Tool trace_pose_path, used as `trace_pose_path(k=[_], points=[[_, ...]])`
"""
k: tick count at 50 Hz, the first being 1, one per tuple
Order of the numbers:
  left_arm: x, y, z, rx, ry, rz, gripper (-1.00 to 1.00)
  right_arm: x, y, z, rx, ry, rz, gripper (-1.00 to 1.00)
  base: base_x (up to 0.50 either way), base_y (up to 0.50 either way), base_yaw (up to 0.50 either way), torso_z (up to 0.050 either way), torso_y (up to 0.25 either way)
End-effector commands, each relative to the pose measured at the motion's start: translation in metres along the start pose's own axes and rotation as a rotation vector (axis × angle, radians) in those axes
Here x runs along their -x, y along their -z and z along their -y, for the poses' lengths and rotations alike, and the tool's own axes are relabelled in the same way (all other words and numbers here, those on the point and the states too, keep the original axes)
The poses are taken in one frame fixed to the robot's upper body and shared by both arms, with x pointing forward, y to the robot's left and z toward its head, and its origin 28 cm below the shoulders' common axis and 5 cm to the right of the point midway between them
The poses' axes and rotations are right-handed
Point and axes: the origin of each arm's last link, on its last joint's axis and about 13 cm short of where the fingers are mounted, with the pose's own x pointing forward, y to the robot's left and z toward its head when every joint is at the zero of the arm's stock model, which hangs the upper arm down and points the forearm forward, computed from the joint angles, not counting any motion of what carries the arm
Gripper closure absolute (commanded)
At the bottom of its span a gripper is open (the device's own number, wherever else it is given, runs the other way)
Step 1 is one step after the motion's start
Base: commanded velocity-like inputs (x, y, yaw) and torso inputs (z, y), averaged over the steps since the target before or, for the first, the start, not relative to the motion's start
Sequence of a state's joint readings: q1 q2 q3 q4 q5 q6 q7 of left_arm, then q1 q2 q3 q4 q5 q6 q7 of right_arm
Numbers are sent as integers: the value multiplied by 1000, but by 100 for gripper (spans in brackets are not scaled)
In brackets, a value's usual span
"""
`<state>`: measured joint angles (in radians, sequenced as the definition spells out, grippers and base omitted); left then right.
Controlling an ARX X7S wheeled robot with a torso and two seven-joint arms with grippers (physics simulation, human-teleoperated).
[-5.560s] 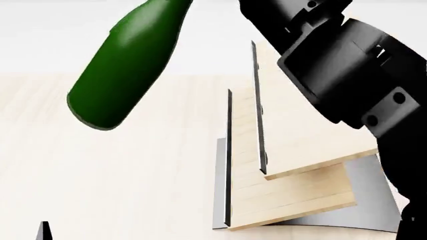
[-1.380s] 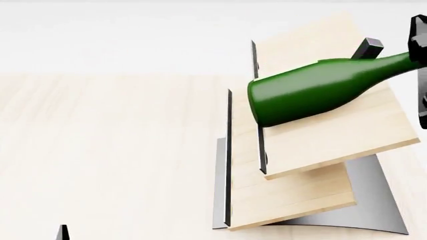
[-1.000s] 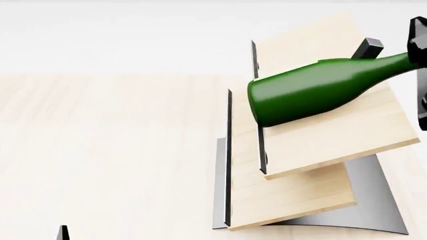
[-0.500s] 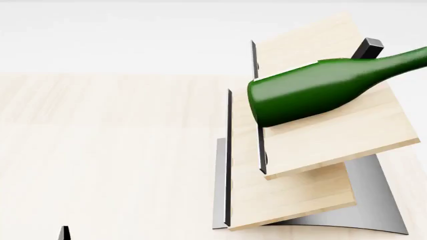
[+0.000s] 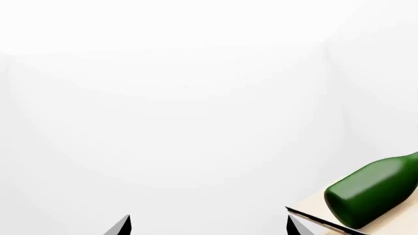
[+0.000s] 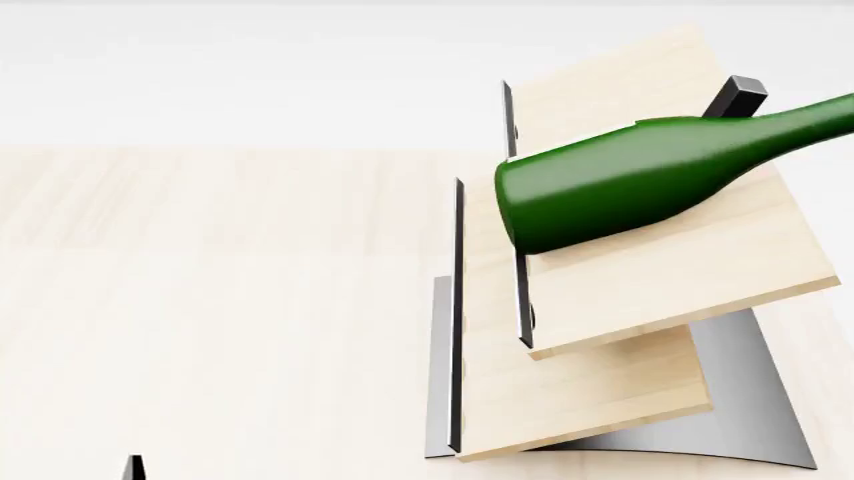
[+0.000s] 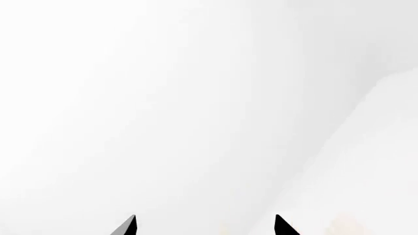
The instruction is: Put the wine bottle on the wine rack.
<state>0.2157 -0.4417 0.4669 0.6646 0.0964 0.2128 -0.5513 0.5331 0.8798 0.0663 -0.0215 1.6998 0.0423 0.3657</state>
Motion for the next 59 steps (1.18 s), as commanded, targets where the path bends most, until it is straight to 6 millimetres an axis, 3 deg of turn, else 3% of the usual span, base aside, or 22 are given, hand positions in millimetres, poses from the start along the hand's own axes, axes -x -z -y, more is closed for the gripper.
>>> trace_pose_path(k=[1,22,47,59], points=[[0,0,0,2,2,2,-100,20,-7,-23,256,-88,194,-100,0,0,0,0,0],[1,-1,0,1,1,5,-100,70,-37,-61,454,-218,562,-100,0,0,0,0,0],[2,-1,1,2,3,7,-100,161,-74,-96,389,-425,776,-100,0,0,0,0,0],[4,-2,1,2,3,12,-100,184,-80,-101,361,-493,829,-100,0,0,0,0,0]])
